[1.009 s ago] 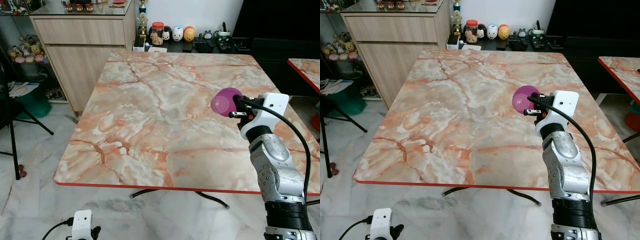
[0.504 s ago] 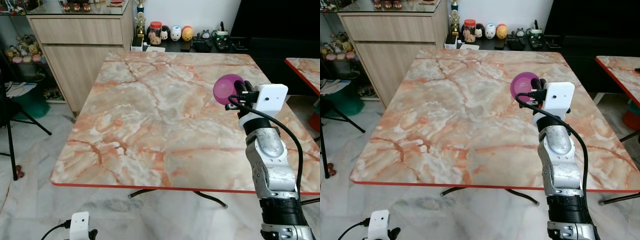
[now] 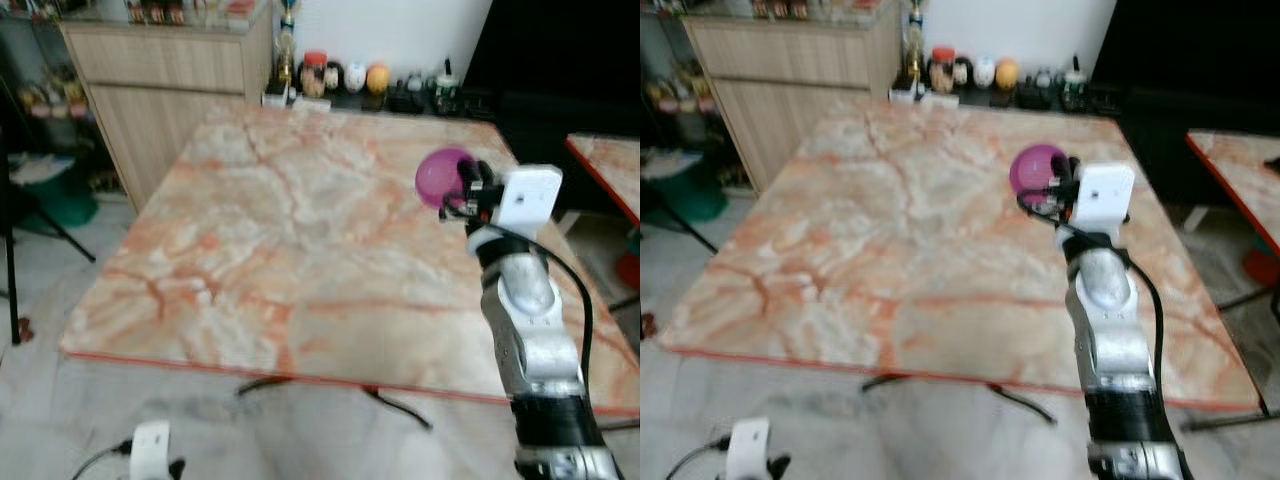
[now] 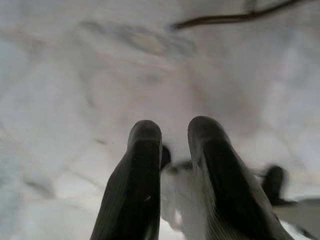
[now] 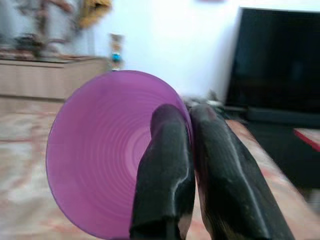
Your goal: Setting the table
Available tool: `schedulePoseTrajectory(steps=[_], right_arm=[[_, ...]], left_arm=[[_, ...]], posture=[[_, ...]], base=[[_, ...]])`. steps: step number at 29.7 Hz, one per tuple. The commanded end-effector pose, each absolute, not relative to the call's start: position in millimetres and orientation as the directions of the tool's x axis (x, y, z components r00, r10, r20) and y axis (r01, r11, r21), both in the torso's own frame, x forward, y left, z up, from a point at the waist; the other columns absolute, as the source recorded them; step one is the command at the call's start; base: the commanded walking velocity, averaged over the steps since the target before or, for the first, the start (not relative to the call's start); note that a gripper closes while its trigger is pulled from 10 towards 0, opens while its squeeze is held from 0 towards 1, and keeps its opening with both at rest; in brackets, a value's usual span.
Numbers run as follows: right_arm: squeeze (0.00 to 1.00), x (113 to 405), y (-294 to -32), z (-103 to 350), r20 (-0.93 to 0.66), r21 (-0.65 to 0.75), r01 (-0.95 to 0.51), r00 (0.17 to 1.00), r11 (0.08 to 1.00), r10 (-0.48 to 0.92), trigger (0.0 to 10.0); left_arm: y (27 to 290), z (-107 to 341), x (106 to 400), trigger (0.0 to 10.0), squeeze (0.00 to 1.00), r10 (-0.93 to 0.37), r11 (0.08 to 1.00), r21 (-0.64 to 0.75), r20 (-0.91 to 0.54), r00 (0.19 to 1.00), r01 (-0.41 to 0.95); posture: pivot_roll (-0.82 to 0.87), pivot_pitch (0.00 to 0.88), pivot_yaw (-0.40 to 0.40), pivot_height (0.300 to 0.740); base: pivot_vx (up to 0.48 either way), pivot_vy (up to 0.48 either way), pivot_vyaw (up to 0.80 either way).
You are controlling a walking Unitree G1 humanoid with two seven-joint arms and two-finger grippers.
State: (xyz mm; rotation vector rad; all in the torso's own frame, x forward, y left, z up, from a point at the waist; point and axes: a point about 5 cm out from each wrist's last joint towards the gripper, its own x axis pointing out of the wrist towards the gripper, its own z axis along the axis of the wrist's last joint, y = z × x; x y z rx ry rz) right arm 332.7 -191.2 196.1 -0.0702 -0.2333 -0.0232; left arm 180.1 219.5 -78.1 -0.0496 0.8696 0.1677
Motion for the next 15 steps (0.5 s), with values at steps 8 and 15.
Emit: schedulePoseTrajectory(steps=[8,15], right_arm=[[0.00,334.1,-190.4,202.6,0.259,-0.059,0.029,0.966,0.998,-0.013,10.0],[0.00,334.2,-191.7,202.6,0.258,-0.063,0.036,0.966,0.997,-0.019,10.0]], left_arm=[[222.3,-76.7,181.7,10.0,0.00,0.130,0.985,0.029,-0.762,0.635,-0.168],[221.4,-76.6,182.3,10.0,0.00,0.128,0.986,0.027,-0.760,0.637,-0.166]], posture=[[0.03,0.000,-0.036,0.740],[0.03,0.000,-0.036,0.740]], base=[[0.000,-0.440,0.00],[0.000,-0.439,0.00]])
